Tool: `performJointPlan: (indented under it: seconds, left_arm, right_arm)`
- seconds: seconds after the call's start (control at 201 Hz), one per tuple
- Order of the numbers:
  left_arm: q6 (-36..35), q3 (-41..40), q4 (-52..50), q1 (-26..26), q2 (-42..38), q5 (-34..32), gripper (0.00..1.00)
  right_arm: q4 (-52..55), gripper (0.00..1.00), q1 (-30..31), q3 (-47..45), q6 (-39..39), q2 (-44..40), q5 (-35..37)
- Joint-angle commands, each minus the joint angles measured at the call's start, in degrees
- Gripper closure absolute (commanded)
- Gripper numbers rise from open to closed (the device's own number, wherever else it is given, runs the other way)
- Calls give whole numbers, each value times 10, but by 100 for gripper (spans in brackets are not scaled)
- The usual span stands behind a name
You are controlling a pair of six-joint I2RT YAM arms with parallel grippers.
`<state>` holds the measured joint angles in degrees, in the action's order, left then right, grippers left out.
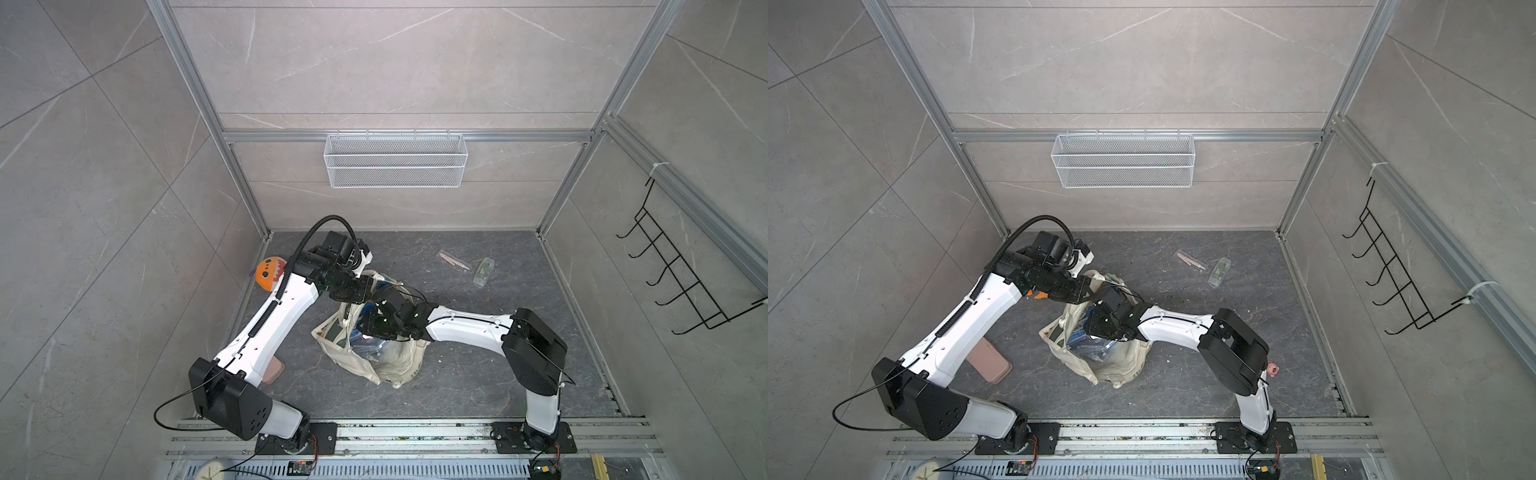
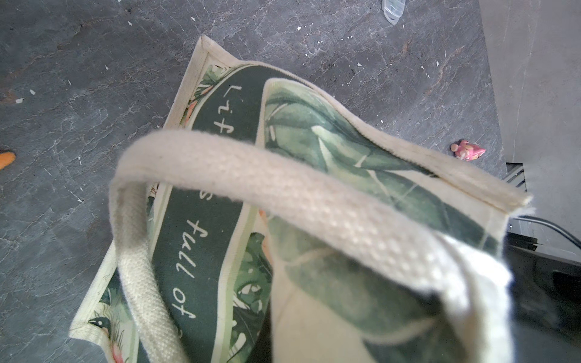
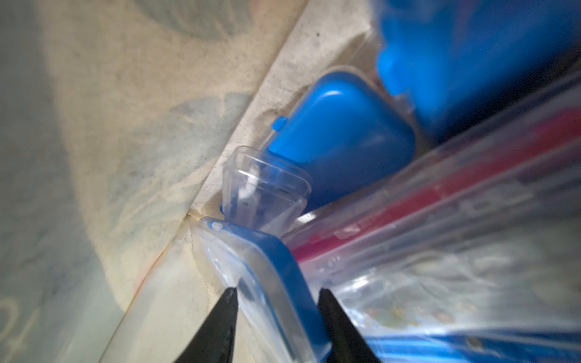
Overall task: Take out the compass set from the canvas bag
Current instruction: Pick up the compass set from the canvas bag.
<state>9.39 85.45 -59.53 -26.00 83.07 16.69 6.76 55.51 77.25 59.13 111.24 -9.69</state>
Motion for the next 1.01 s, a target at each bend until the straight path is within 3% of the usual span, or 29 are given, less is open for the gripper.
performJointPlan:
  seconds: [0.0,0.459,1.002]
  left_arm:
    - [-2,6,1,2,-15,26,100]
    - [9,3,2,1,-18,7,100]
    - [35,18,-8,2,-11,-48,100]
  right_arm:
    - [-23,61,-4,-1,-5,8,-6]
    - [-54,84,-4,-17,-11,-13,-16]
    - [15,87,2,-119,-30,-193,42]
